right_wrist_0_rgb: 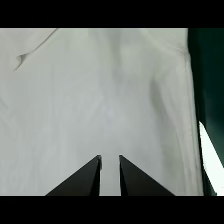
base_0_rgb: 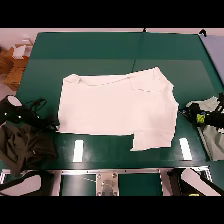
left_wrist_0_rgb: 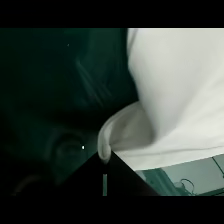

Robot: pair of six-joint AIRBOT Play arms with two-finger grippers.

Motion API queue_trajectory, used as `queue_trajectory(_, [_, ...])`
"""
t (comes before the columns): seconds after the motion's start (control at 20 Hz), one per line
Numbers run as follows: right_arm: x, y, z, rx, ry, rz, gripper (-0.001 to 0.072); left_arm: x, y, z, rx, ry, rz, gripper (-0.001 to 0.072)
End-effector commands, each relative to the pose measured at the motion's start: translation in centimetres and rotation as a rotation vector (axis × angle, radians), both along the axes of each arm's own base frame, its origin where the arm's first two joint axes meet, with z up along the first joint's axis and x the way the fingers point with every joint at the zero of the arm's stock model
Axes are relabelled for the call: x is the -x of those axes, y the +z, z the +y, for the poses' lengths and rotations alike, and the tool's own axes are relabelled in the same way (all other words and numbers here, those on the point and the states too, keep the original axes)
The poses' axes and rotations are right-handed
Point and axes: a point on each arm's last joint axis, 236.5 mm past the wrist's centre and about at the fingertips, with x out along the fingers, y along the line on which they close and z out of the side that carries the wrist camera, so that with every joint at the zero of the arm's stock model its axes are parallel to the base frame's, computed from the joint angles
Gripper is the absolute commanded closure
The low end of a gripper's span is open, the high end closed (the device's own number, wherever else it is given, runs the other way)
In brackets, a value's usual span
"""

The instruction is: Fold the shirts.

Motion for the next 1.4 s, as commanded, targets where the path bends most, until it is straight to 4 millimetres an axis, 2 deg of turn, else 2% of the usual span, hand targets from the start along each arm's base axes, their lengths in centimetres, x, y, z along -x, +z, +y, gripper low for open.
queue_trajectory(0.0, [0.1,-0.1,0.0,-0.014,-0.017,0.011,0.0475,1.8,1.5,1.2,-0.079,0.055,0.035,0.0686])
queue_trajectory(0.1, [0.3,-0.5,0.2,-0.020,-0.020,0.022,0.0468,2.2,0.8,-0.3,-0.022,0.094,0.043,0.0686])
queue_trajectory(0.2, [1.5,-1.6,-0.5,-0.010,-0.043,0.088,0.0468,2.2,-0.1,-1.1,0.003,0.133,0.035,0.0687])
queue_trajectory(0.3, [3.6,-2.9,-1.6,-0.005,-0.087,0.193,0.0408,2.2,-0.6,-0.9,-0.007,0.143,0.027,0.0687])
queue_trajectory(0.45, [5.6,-2.9,-1.6,-0.074,-0.103,0.254,0.0388,0.8,-0.8,-0.5,-0.021,0.177,-0.027,0.0687])
queue_trajectory(0.5, [6.1,-2.9,-1.6,-0.082,-0.097,0.268,0.0350,0.2,-0.8,-0.5,-0.021,0.191,-0.047,0.0687])
queue_trajectory(0.6, [7.9,-4.2,-2.1,-0.035,-0.071,0.338,0.0350,-0.4,-0.7,-0.8,-0.007,0.211,-0.065,0.0687])
queue_trajectory(0.7, [9.8,-6.1,-1.3,-0.048,-0.066,0.413,0.0350,-0.6,-0.6,-1.0,0.002,0.218,-0.068,0.0687])
queue_trajectory(0.85, [10.5,-8.2,0.8,-0.118,-0.047,0.435,0.0350,-0.7,-0.6,-0.9,-0.001,0.222,-0.075,0.0687])
queue_trajectory(1.15, [9.2,-10.3,2.6,-0.227,0.005,0.410,0.0350,-1.0,-0.6,-1.0,0.005,0.231,-0.083,0.0686])
queue_trajectory(1.35, [8.7,-10.4,2.1,-0.217,0.014,0.403,0.0362,-1.1,-0.6,-1.0,0.005,0.232,-0.084,0.0687])
